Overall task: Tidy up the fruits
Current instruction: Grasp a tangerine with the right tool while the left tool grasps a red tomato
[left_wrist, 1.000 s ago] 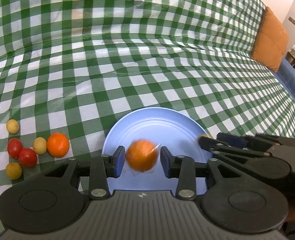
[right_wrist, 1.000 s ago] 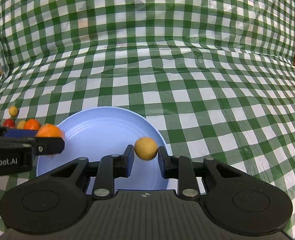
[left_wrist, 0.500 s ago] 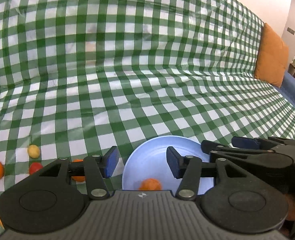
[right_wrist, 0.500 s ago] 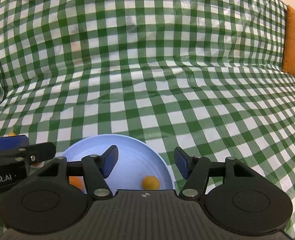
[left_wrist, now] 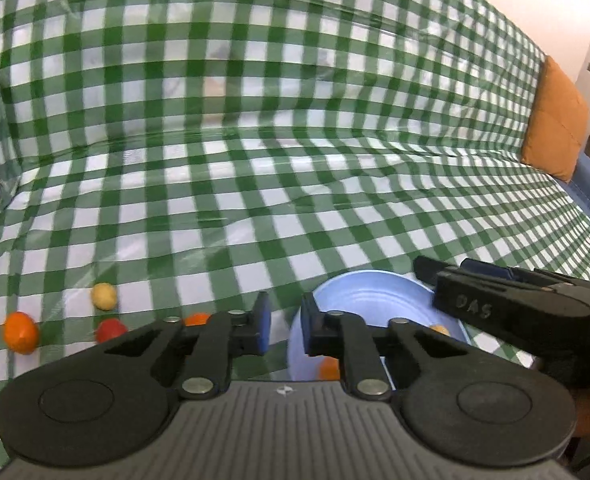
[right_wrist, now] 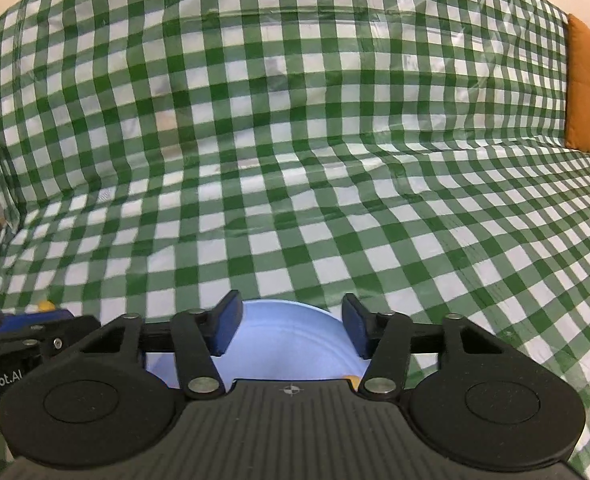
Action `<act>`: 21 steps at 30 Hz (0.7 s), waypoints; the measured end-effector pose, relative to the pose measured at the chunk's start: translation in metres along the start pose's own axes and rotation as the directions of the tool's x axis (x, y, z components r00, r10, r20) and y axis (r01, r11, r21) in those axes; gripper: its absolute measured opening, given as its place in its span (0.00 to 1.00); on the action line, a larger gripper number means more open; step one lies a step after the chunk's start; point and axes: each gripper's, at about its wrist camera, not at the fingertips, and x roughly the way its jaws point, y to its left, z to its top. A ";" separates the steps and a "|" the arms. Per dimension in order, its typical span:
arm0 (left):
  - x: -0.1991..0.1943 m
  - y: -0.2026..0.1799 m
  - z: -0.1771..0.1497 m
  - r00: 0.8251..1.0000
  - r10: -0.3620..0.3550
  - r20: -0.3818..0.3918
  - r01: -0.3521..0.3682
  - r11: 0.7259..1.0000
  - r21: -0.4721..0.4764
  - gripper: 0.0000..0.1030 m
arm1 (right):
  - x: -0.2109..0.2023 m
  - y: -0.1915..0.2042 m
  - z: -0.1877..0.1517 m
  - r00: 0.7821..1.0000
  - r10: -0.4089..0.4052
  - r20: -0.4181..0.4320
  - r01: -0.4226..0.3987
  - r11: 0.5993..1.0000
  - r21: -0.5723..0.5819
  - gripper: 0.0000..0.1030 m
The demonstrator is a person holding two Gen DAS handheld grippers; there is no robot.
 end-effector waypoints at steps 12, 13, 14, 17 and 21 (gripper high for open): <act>-0.036 0.144 0.016 0.986 0.169 0.002 -0.159 0.928 -0.338 0.15 | -0.014 0.032 0.011 0.986 0.141 0.088 -0.143 0.989 0.024 0.24; -0.037 0.154 0.015 0.983 0.182 -0.006 -0.172 0.916 -0.362 0.15 | -0.012 0.037 0.011 0.983 0.164 0.083 -0.166 0.986 0.014 0.24; -0.039 0.163 0.014 0.982 0.191 -0.015 -0.181 0.905 -0.385 0.15 | -0.010 0.041 0.010 0.981 0.182 0.074 -0.183 0.983 0.006 0.24; -0.041 0.181 0.010 0.980 0.193 -0.039 -0.191 0.880 -0.434 0.15 | -0.001 0.061 0.006 0.965 0.263 0.025 -0.262 0.965 -0.034 0.24; -0.040 0.199 0.003 0.978 0.197 -0.075 -0.208 0.850 -0.484 0.15 | 0.013 0.091 -0.004 0.946 0.321 -0.049 -0.325 0.940 -0.107 0.25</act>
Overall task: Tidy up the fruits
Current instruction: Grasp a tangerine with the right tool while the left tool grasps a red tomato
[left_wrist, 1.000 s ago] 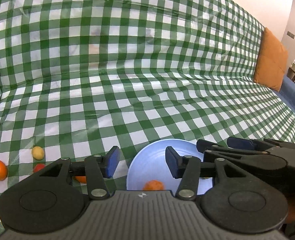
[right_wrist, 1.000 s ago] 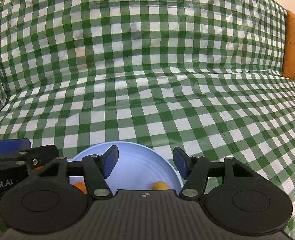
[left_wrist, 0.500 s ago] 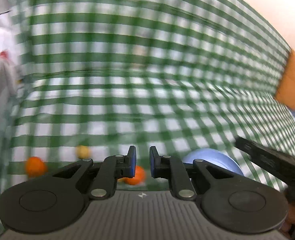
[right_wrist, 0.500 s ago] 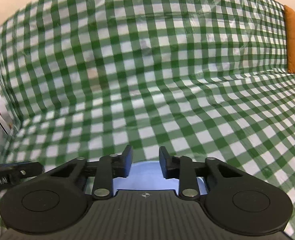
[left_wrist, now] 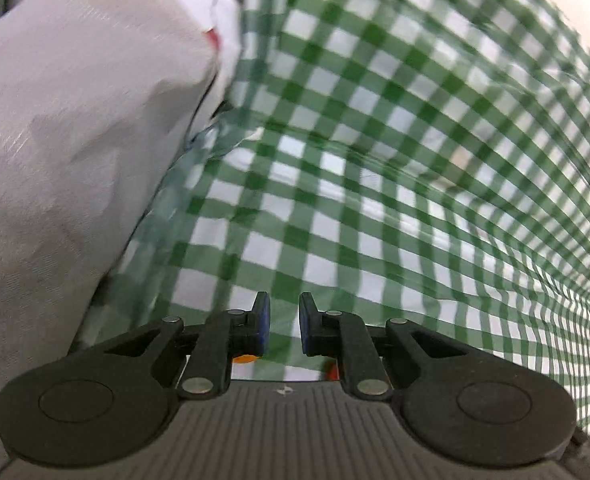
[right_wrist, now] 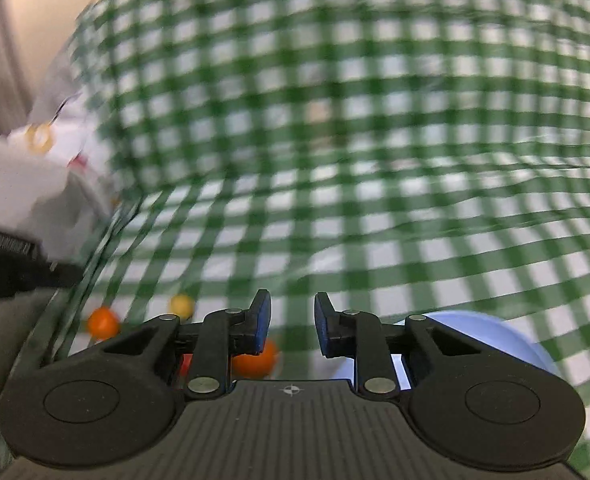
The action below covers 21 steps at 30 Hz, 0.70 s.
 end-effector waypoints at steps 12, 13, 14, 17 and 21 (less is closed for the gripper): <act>0.030 -0.023 -0.025 0.977 -0.096 -0.189 0.115 0.990 0.087 0.19 | 0.068 0.016 -0.011 0.985 0.008 -0.174 -0.015 0.999 -0.042 0.47; 0.032 -0.026 -0.028 0.975 -0.094 -0.204 0.115 0.989 0.096 0.19 | 0.072 0.016 -0.011 0.982 0.010 -0.186 -0.020 0.998 -0.051 0.48; 0.035 -0.029 -0.030 0.973 -0.091 -0.214 0.114 0.988 0.100 0.19 | 0.077 0.016 -0.011 0.980 0.007 -0.197 -0.019 0.998 -0.064 0.48; 0.043 -0.034 -0.036 0.969 -0.086 -0.231 0.114 0.988 0.107 0.19 | 0.085 0.016 -0.012 0.976 0.006 -0.219 -0.022 0.997 -0.074 0.48; 0.054 -0.039 -0.037 0.969 -0.087 -0.231 0.113 0.988 0.105 0.29 | 0.085 0.015 -0.012 0.974 0.041 -0.224 -0.063 0.994 -0.090 0.34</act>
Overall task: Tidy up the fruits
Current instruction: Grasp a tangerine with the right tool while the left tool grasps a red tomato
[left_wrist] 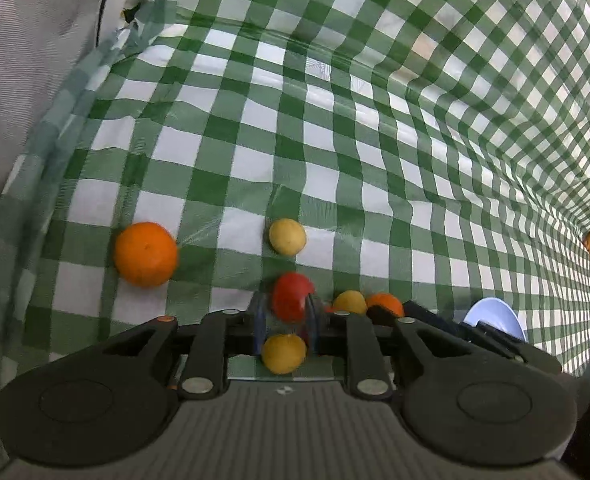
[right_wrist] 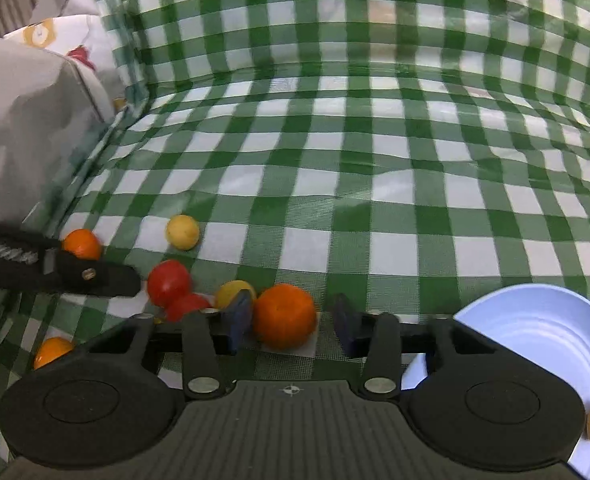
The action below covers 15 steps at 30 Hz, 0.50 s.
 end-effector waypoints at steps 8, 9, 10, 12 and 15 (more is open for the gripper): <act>0.016 -0.011 0.001 0.999 0.040 -0.013 -0.040 0.999 -0.001 0.40 | -0.010 -0.005 0.001 0.999 0.032 0.008 -0.032 0.999 -0.009 0.33; 0.017 -0.013 0.001 0.999 0.040 -0.014 -0.040 0.999 0.001 0.40 | -0.011 -0.006 0.002 0.999 0.034 0.007 -0.034 0.999 -0.013 0.33; 0.019 -0.015 0.000 0.999 0.040 -0.016 -0.040 0.999 0.002 0.40 | -0.012 -0.006 0.001 0.999 0.035 0.004 -0.035 0.999 -0.015 0.33; 0.022 -0.019 0.000 0.999 0.039 -0.017 -0.038 0.999 0.006 0.40 | -0.015 -0.006 0.000 0.999 0.044 -0.006 -0.044 0.999 -0.021 0.33; 0.024 -0.024 0.000 0.999 0.033 -0.018 -0.032 0.999 0.018 0.39 | -0.017 -0.002 -0.002 0.998 0.057 -0.030 -0.059 0.996 -0.063 0.33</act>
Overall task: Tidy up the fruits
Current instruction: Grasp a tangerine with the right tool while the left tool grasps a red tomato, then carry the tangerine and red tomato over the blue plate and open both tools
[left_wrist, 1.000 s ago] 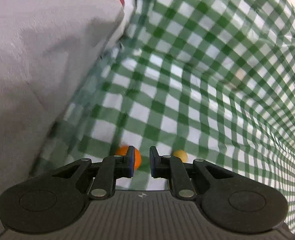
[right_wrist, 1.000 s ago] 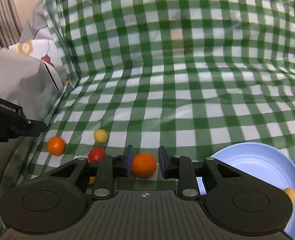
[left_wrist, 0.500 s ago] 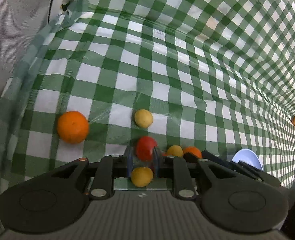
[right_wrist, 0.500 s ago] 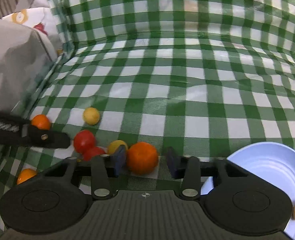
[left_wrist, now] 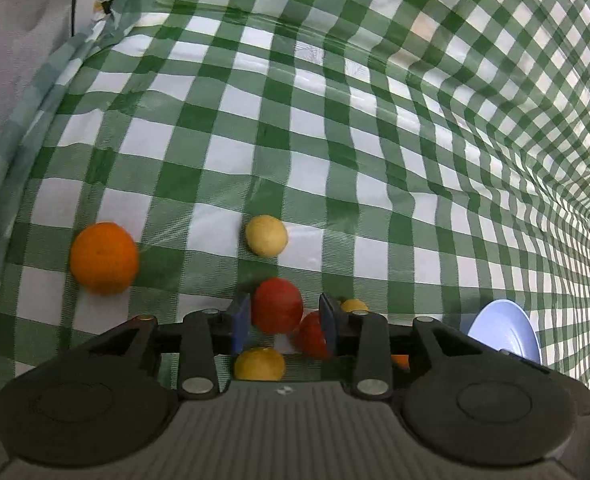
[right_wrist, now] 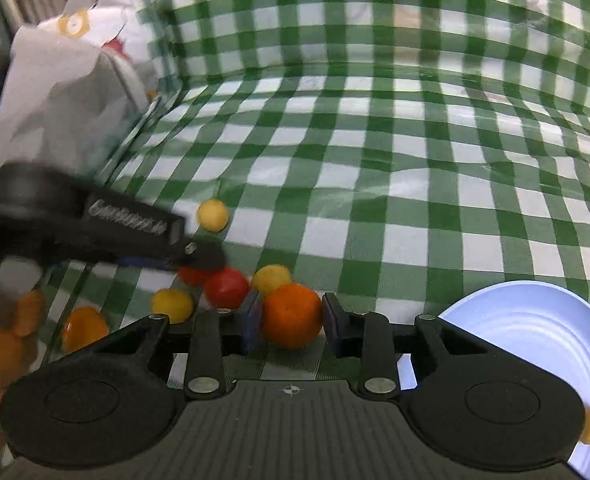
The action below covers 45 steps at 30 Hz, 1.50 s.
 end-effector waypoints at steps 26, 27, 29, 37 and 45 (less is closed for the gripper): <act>0.002 -0.014 0.007 0.997 0.069 0.023 -0.071 0.995 0.074 0.28 | 0.007 0.018 -0.003 1.000 -0.017 -0.015 0.015 0.994 -0.108 0.36; -0.001 -0.016 0.008 0.997 0.070 0.032 -0.072 0.994 0.078 0.28 | 0.004 0.017 -0.002 1.000 -0.016 -0.006 0.016 0.994 -0.104 0.36; -0.009 -0.021 0.009 0.995 0.087 0.055 -0.092 0.990 0.103 0.28 | -0.004 0.015 0.001 1.000 -0.016 0.013 0.017 0.995 -0.096 0.36; -0.031 -0.040 0.003 0.987 0.114 0.111 -0.133 0.976 0.175 0.28 | -0.043 -0.007 0.002 0.997 -0.031 0.074 0.034 0.998 -0.046 0.36; -0.035 -0.065 -0.008 0.987 0.094 0.127 -0.122 0.965 0.230 0.28 | -0.070 -0.045 -0.004 0.990 -0.092 0.104 0.087 0.995 0.053 0.36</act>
